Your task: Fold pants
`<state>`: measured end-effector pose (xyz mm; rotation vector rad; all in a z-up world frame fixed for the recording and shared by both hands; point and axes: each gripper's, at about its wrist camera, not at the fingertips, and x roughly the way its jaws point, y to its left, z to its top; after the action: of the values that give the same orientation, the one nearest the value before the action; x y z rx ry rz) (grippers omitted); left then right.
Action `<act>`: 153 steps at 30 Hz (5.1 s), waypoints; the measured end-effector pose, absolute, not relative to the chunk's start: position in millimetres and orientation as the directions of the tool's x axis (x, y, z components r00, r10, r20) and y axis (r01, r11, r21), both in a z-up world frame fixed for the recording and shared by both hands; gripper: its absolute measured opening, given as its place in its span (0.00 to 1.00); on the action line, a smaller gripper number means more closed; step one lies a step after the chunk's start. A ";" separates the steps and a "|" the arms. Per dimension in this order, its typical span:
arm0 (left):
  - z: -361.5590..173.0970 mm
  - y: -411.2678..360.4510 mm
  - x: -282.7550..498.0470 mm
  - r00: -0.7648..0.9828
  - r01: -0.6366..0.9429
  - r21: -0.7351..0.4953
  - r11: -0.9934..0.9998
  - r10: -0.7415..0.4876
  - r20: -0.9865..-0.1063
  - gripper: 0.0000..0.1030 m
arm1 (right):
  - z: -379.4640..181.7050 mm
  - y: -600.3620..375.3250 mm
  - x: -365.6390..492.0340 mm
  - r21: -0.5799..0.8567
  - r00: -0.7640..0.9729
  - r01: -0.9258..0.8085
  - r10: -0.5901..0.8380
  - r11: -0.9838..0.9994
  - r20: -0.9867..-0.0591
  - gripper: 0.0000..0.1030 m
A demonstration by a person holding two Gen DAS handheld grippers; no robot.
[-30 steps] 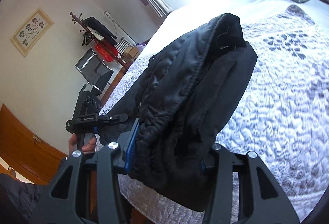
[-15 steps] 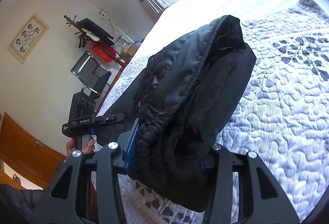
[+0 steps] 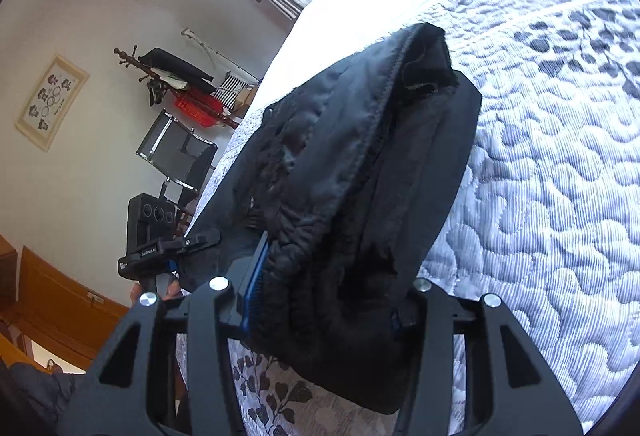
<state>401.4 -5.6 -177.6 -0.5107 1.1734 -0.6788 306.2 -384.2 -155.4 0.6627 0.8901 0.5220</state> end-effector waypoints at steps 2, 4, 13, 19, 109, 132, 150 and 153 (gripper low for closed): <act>-182.2 -6.8 401.4 0.218 0.208 -0.669 0.714 -0.700 -0.680 0.61 | -161.6 -388.3 304.9 0.726 0.533 -0.128 0.665 0.675 -0.524 0.46; -187.9 -7.8 401.3 0.210 0.204 -0.664 0.719 -0.695 -0.688 0.68 | -166.7 -389.4 301.1 0.737 0.539 -0.118 0.666 0.666 -0.516 0.48; -193.4 -12.9 402.2 0.201 0.212 -0.638 0.740 -0.672 -0.713 0.83 | -179.1 -393.8 288.5 0.758 0.576 -0.079 0.650 0.647 -0.495 0.65; -186.7 0.8 393.1 0.190 0.202 -0.652 0.731 -0.683 -0.706 0.88 | -174.7 -408.0 271.6 0.788 0.609 -0.060 0.648 0.613 -0.458 0.74; 23.3 -39.9 99.7 0.688 0.303 -0.054 0.951 -0.258 -0.679 0.96 | -17.0 -217.2 43.2 -0.001 0.748 0.234 -0.181 0.972 -0.639 0.97; 16.4 -36.7 106.3 0.676 0.279 -0.033 0.960 -0.221 -0.703 0.96 | -21.3 -219.8 45.3 -0.017 0.722 0.264 -0.209 0.964 -0.660 0.97; 12.5 -40.4 108.3 0.661 0.288 -0.029 0.957 -0.221 -0.717 0.96 | -21.3 -221.0 48.8 -0.024 0.722 0.251 -0.203 0.968 -0.661 0.97; 11.6 -38.5 109.7 0.658 0.283 -0.030 0.959 -0.217 -0.721 0.96 | -21.1 -219.2 48.9 -0.030 0.723 0.244 -0.203 0.969 -0.661 0.97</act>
<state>109.7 -38.5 11.6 0.0875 0.8042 -0.2831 48.9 -219.2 -21.1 0.0607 0.7218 -0.2470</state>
